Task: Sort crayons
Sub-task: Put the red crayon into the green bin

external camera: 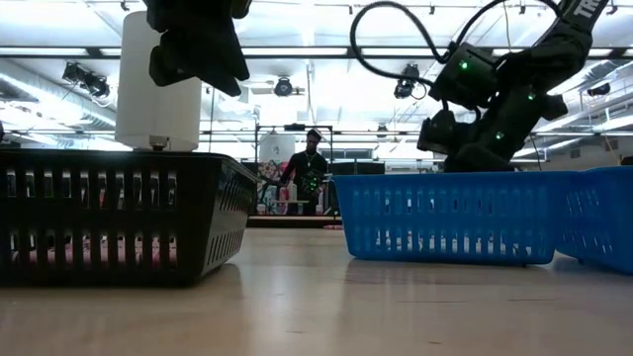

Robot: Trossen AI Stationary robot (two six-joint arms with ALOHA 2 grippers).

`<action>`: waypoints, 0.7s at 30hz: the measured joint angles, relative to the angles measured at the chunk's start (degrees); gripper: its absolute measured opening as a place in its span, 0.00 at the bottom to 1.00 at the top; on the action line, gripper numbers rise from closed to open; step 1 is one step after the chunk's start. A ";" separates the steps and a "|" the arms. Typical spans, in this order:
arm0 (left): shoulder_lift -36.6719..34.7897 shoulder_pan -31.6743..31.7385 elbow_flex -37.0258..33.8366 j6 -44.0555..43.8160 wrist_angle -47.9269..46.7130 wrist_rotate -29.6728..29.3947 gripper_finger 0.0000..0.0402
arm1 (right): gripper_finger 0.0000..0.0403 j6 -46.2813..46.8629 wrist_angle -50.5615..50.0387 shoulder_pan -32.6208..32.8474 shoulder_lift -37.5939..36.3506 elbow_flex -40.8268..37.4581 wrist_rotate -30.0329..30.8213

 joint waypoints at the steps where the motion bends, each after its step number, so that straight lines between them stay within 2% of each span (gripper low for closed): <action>1: 0.00 0.00 0.00 0.01 -0.02 0.00 0.32 | 0.32 -0.17 -0.23 -0.49 0.00 0.00 0.01; 14: 0.02 0.00 0.00 0.01 -0.35 -0.02 0.32 | 0.31 -7.54 0.48 -2.30 3.64 -0.49 0.09; 17: 0.02 0.00 0.00 0.03 -0.35 -0.02 0.32 | 0.27 -8.00 0.51 -2.23 3.50 -0.55 -0.23; 21: 0.02 -0.04 0.00 1.13 -0.42 0.00 0.32 | 0.17 -9.45 0.50 -2.19 2.45 -0.66 -0.45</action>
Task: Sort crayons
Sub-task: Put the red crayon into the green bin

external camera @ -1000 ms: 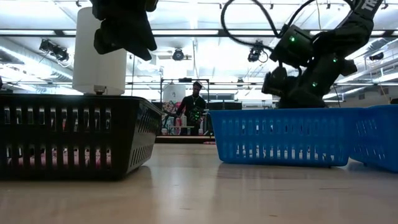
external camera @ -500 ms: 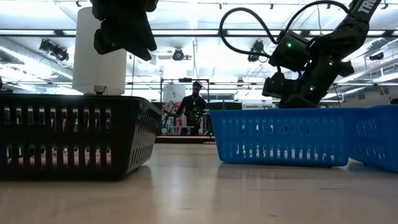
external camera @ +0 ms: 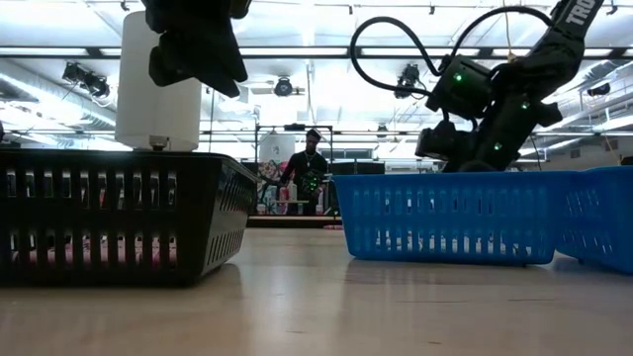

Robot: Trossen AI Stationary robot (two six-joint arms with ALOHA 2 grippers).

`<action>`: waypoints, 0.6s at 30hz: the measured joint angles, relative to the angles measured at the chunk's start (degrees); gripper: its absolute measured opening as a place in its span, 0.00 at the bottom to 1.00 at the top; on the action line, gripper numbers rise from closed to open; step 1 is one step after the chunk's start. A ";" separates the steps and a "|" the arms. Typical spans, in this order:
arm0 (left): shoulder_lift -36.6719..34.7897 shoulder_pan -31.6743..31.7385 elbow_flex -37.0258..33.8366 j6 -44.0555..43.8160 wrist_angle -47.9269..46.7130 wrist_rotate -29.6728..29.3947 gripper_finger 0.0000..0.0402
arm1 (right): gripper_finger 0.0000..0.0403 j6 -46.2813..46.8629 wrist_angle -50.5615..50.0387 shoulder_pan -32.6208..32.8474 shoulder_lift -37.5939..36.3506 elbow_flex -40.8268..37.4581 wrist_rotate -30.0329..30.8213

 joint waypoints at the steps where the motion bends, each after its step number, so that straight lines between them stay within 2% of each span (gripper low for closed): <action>1: 0.00 0.00 0.00 0.45 -0.02 0.00 0.32 | 0.14 -0.21 -0.02 0.00 -0.06 -0.02 -0.01; 5: 0.00 0.00 0.00 1.42 0.01 0.00 0.32 | 0.04 0.02 -0.76 -0.06 -0.10 0.08 -0.87; 7: 0.00 0.00 0.00 1.82 -0.02 0.00 0.32 | 0.04 1.10 -1.80 -0.13 -0.72 0.71 -2.09; 12: 0.08 0.03 0.00 5.94 0.14 0.00 0.32 | 0.08 2.89 -11.80 -0.06 -3.59 6.55 -3.94; 18: 0.11 2.10 0.00 12.26 3.35 -0.02 0.32 | 0.09 5.39 -16.84 -0.06 -8.62 16.59 -11.40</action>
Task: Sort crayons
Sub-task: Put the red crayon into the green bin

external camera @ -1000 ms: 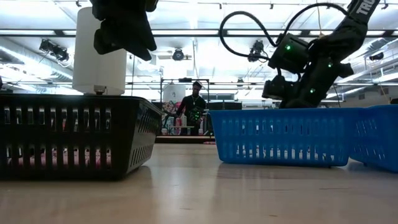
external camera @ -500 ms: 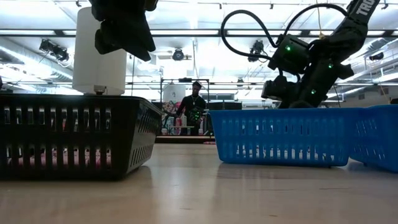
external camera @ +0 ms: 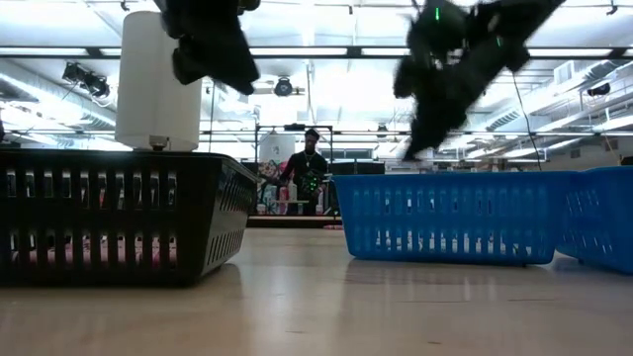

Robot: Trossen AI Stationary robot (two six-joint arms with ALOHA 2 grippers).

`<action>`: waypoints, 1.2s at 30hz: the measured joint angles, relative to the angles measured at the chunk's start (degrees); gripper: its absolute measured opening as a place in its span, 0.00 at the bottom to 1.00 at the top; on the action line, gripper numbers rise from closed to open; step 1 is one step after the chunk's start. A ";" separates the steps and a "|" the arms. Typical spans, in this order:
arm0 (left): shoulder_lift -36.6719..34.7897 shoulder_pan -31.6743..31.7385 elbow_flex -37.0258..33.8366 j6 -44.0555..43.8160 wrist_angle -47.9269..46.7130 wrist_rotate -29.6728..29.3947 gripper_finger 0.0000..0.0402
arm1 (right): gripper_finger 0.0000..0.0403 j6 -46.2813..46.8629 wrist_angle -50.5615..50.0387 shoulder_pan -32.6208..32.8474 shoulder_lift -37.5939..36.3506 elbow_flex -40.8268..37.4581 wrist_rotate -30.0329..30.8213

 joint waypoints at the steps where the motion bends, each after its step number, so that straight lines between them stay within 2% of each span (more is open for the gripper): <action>1: 0.00 0.44 0.00 1.05 1.15 0.00 0.32 | 0.08 0.74 -0.19 0.02 -1.01 1.57 -0.17; 5: 0.00 2.83 0.00 2.17 3.33 0.02 0.32 | 0.09 3.68 -0.66 -0.06 -3.65 6.00 -0.06; 8: 0.00 4.78 -0.01 1.99 7.76 -0.24 0.32 | 0.09 7.06 4.94 0.17 -5.84 7.98 -2.00; 14: 0.00 7.98 -0.21 7.39 21.71 -2.05 0.32 | 0.09 16.68 18.88 1.84 -6.62 7.89 -2.13; 19: 0.19 10.87 -0.26 9.05 29.89 -2.08 0.32 | 0.09 15.22 26.35 4.44 -6.64 7.93 1.33; 24: 2.27 12.38 -0.17 9.56 39.79 2.69 0.32 | 0.09 13.31 30.28 5.56 -6.64 7.93 3.95; 29: 3.52 12.48 -0.22 13.34 43.00 4.43 0.32 | 0.09 12.90 31.81 5.70 -6.64 7.93 4.30; 36: 4.15 12.48 -0.22 13.68 48.25 4.42 0.32 | 0.09 12.96 31.81 6.57 -6.64 7.93 4.41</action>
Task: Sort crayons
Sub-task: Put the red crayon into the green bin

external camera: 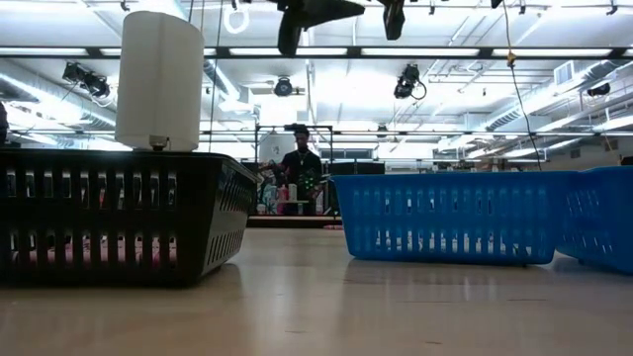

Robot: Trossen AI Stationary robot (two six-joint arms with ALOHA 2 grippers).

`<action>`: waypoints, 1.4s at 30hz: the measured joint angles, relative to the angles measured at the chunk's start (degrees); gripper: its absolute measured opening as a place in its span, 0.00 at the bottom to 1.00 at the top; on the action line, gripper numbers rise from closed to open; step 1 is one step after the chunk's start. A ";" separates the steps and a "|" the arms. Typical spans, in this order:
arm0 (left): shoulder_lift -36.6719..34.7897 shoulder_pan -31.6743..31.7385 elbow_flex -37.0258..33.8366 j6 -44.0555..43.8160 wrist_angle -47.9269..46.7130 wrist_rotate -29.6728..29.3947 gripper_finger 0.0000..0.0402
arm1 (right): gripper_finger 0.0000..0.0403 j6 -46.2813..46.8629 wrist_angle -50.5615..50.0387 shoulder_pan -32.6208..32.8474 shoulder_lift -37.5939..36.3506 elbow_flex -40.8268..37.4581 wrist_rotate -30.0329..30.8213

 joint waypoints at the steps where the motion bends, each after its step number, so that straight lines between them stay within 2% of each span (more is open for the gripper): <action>1: -0.04 0.00 0.00 0.00 0.48 -0.19 0.32 | 0.09 0.00 -0.01 0.16 0.00 0.00 0.02; 7: -0.08 0.52 0.04 -0.10 2.45 -1.45 0.32 | 0.09 -0.04 0.04 0.74 0.00 0.00 1.07; 10: -0.09 0.57 0.04 -0.42 2.29 -1.55 0.29 | 0.09 -0.15 -0.11 0.94 0.00 0.00 1.16; 19: -0.09 0.55 0.04 -0.85 3.31 -1.53 0.05 | 0.09 -0.18 -0.33 0.99 -0.02 0.00 1.12; 22: -0.09 0.53 0.04 -0.81 3.23 -1.53 0.05 | 0.13 0.39 -0.47 0.99 -0.02 0.00 0.97; 27: -0.12 0.25 0.04 -0.72 1.20 -1.61 0.06 | 0.27 1.97 -0.86 0.99 -0.17 0.02 0.07; 33: -4.24 -1.17 0.04 -0.01 -10.92 -0.02 0.07 | 0.40 1.91 -5.44 0.35 -3.42 0.04 1.73; 42: -13.07 -4.68 0.04 -0.98 -35.49 0.14 0.08 | 0.41 1.47 -19.11 -0.03 -7.35 0.07 5.56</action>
